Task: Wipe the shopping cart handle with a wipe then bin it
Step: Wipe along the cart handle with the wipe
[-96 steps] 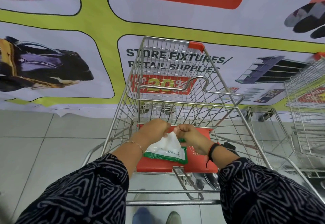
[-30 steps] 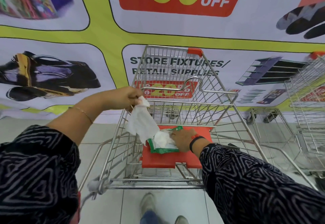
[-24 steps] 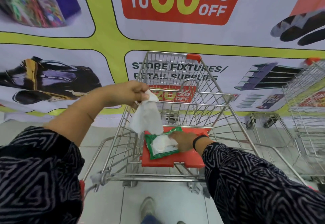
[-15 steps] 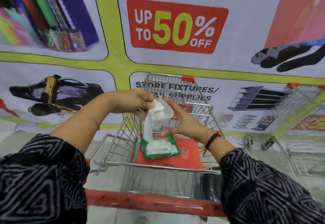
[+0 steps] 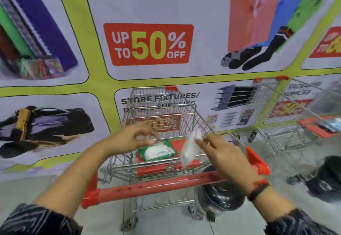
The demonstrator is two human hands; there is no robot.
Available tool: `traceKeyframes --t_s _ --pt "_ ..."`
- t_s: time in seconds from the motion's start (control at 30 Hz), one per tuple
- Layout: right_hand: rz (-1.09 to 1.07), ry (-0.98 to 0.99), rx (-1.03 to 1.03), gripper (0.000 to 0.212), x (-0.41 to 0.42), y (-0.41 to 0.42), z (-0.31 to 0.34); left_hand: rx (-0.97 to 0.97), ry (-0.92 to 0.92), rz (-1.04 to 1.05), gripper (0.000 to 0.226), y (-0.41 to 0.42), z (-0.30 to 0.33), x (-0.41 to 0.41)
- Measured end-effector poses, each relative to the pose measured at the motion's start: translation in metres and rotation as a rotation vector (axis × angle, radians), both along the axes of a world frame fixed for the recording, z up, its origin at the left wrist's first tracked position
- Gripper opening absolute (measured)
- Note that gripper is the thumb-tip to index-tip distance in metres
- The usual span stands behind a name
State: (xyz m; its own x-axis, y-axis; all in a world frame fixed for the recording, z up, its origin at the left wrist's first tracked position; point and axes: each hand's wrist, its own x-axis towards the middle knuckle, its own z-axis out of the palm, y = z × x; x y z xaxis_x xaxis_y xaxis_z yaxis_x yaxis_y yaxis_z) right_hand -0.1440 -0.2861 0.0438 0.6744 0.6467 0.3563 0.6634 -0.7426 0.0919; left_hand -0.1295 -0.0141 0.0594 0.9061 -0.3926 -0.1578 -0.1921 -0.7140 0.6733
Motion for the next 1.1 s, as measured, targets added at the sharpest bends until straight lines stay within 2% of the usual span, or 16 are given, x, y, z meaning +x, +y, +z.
traceKeyframes --t_s 0.07,0.13,0.17,0.23,0.3,0.33,0.43,0.53,0.63,0.73,0.77,0.83,0.9,1.0,1.03,1.1 --pt "0.006 0.065 -0.088 0.065 -0.029 -0.006 -0.028 0.112 -0.072 0.079 0.029 0.024 -0.025 -0.019" --pt "-0.031 0.147 -0.063 0.043 -0.046 -0.004 -0.044 0.168 -0.113 0.168 0.027 0.047 -0.047 -0.038" --pt "-0.069 0.188 -0.01 0.032 -0.051 -0.003 -0.048 0.166 -0.135 0.218 0.024 0.057 -0.056 -0.048" --pt "-0.121 0.256 0.084 0.023 -0.053 0.001 -0.049 0.15 -0.177 0.325 0.023 0.069 -0.072 -0.064" --pt "-0.155 0.31 0.093 0.015 -0.057 0.004 -0.047 0.066 -0.188 0.421 0.026 0.072 -0.082 -0.074" --pt "-0.168 0.348 0.086 0.014 -0.059 0.005 -0.048 0.012 -0.18 0.459 0.029 0.071 -0.085 -0.076" --pt "-0.164 0.433 0.046 0.033 -0.057 0.003 -0.05 -0.063 -0.14 0.52 0.04 0.064 -0.083 -0.08" --pt "-0.097 0.287 0.057 0.01 -0.042 0.004 -0.044 -0.05 -0.105 0.576 0.044 0.052 -0.081 -0.082" --pt "-0.043 0.349 0.1 0.03 -0.037 0.028 -0.051 0.074 -0.148 0.582 0.058 0.044 -0.081 -0.084" --pt "-0.084 0.376 0.074 0.028 -0.033 0.013 -0.065 0.137 -0.177 0.566 0.065 0.044 -0.08 -0.084" --pt "-0.19 0.389 0.101 0.027 -0.029 -0.005 -0.064 0.146 -0.175 0.566 0.065 0.044 -0.081 -0.084" --pt "-0.455 0.351 0.215 0.041 -0.023 -0.045 -0.056 0.168 -0.192 0.554 0.064 0.043 -0.082 -0.082" --pt "-0.574 0.266 0.285 0.048 -0.026 -0.05 -0.056 0.187 -0.202 0.55 0.064 0.041 -0.082 -0.082" --pt "-0.4 0.212 0.253 0.036 -0.039 0.038 -0.076 0.147 -0.177 0.525 0.066 0.037 -0.079 -0.084" --pt "-0.314 0.165 0.21 0.035 -0.048 0.071 -0.083 0.123 -0.171 0.513 0.075 0.036 -0.077 -0.086" --pt "-0.192 0.217 0.113 0.036 -0.052 0.09 -0.083 0.101 -0.129 0.501 0.101 0.037 -0.074 -0.087"
